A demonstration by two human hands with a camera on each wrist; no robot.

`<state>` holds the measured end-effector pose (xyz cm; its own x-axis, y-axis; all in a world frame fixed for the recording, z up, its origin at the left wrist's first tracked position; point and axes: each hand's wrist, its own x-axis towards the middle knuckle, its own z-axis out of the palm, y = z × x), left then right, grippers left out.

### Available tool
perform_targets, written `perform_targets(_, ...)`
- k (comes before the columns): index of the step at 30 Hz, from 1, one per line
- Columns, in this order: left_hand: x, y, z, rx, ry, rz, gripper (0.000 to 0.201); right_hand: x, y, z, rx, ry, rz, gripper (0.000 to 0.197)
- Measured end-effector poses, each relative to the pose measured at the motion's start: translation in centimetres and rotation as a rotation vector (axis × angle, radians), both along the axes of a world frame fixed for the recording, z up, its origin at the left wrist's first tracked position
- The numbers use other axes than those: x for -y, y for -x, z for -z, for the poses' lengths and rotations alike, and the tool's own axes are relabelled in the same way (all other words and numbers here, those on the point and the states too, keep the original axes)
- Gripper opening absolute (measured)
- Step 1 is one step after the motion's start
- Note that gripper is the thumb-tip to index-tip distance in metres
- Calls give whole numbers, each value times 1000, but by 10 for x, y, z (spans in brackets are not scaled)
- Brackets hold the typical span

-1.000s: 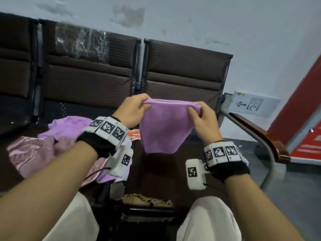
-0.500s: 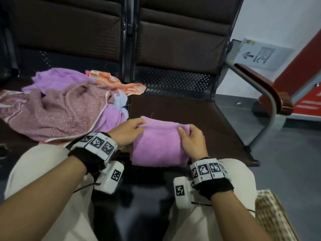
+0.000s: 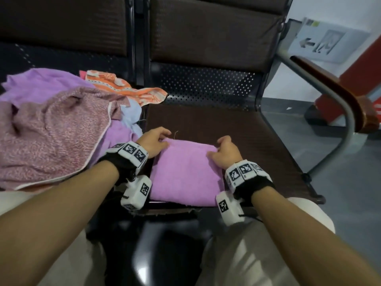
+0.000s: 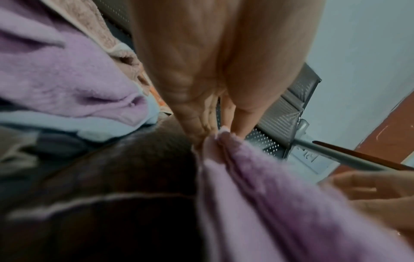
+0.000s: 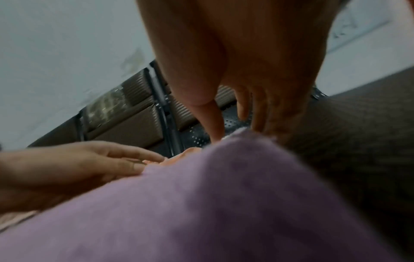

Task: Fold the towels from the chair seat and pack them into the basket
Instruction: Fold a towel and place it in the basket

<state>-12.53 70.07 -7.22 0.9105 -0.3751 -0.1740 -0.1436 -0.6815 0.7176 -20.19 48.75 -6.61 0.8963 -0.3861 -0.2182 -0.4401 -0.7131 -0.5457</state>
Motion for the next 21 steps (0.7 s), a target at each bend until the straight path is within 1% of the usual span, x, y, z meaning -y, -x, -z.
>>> perform_targets(1, 0, 1, 4, -25, -3, -1, 42, -2, 4, -2, 37, 59, -48, 44)
perform_targets(3, -2, 5, 6, -12, 0, 5, 49, -7, 13, -11, 146, 110, -175, 28)
perform_targets(4, -5, 8, 5, 23, -7, 21, 50, -8, 19, -18, 153, 106, -272, 19)
perform_targets(5, -7, 12, 4, 74, -26, 42, 49, -11, 25, -24, 103, 110, -389, 14)
perform_targets(6, -10, 17, 1, 136, -49, 62, 45, -14, 32, -30, 12, 136, -516, 16)
perform_targets(7, -12, 24, -4, 197, -58, 82, 38, -17, 38, -35, -87, 178, -634, 25)
perform_targets(8, -13, 32, -8, 239, -43, 112, 30, -19, 44, -38, -167, 225, -716, 37)
perform_targets(9, -13, 40, -12, 255, -16, 161, 21, -22, 51, -40, -226, 269, -762, 52)
perform_targets(11, -13, 59, -17, 228, -13, 310, 11, -26, 63, -38, -278, 387, -814, 75)
perform_targets(12, -13, 69, -16, 202, -48, 394, 14, -29, 68, -35, -275, 468, -839, 79)
perform_targets(13, -13, 76, -13, 183, -101, 466, 26, -32, 72, -32, -247, 526, -850, 77)
perform_targets(14, -14, 82, -10, 183, -172, 519, 42, -34, 74, -30, -207, 546, -843, 69)
perform_targets(16, -17, 88, -5, 255, -342, 579, 71, -33, 72, -31, -118, 483, -771, 47)
perform_targets(17, -19, 90, -4, 315, -429, 597, 78, -31, 69, -34, -90, 426, -714, 40)
perform_targets(18, -21, 90, -5, 378, -510, 609, 79, -26, 65, -37, -76, 366, -662, 36)
perform_targets(19, -22, 89, -6, 434, -564, 609, 72, -21, 62, -41, -74, 313, -626, 35)
perform_targets(20, -22, 88, -7, 469, -582, 591, 60, -17, 59, -44, -77, 280, -610, 35)
perform_targets(21, -22, 86, -9, 475, -556, 558, 47, -14, 57, -46, -80, 268, -610, 35)
